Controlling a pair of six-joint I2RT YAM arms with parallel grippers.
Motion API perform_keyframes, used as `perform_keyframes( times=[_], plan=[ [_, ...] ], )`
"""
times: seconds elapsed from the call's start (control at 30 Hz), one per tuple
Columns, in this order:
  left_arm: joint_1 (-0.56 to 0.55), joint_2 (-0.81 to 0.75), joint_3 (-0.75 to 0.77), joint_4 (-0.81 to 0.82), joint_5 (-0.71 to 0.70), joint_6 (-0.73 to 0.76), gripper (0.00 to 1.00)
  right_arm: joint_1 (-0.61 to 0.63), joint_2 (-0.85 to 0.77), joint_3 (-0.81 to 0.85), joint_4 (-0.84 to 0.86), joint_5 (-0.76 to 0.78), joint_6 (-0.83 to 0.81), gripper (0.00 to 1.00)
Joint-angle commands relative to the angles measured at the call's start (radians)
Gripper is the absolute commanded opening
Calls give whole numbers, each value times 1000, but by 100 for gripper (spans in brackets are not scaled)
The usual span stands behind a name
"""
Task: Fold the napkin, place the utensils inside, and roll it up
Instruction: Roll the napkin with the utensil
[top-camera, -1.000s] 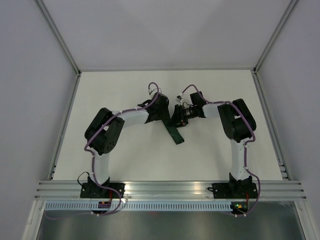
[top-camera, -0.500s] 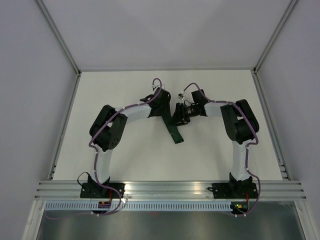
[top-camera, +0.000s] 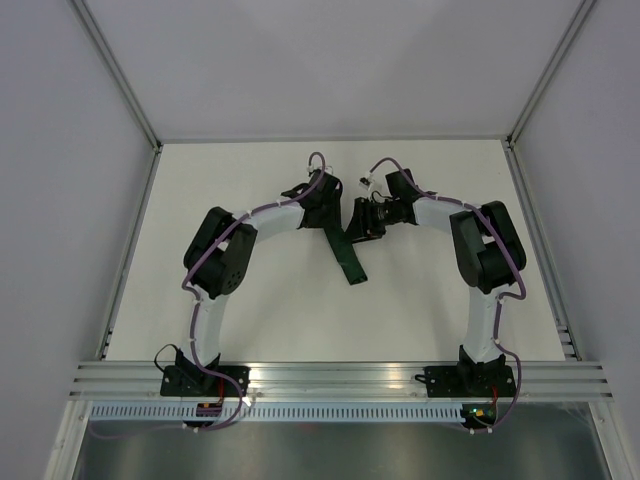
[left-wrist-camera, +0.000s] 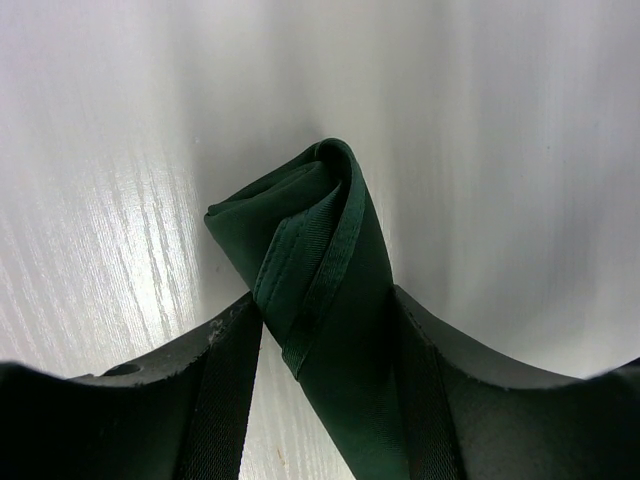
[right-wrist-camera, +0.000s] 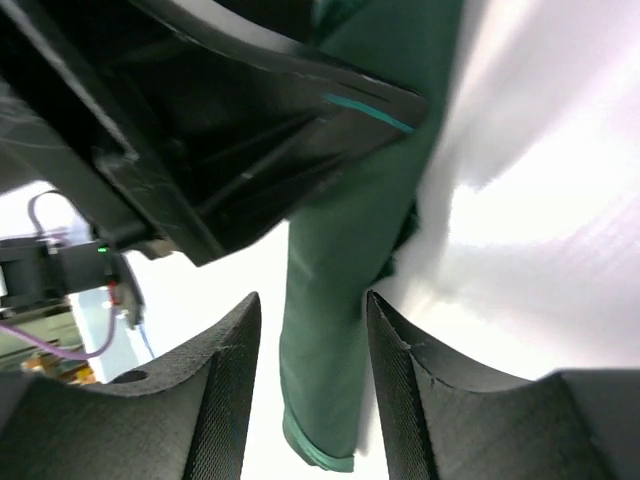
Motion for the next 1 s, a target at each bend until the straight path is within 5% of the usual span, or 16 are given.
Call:
perform_keyframes(
  times=[0.0, 0.4, 0.97],
  plan=[
    [7, 79, -13, -128, 44, 46, 58, -5, -50, 22, -78, 113, -51, 50],
    [10, 97, 22, -137, 70, 47, 58, 9, -32, 1, -113, 232, -123, 28],
    [22, 3, 92, -107, 122, 89, 65, 23, -44, -4, -147, 253, -149, 26]
  ],
)
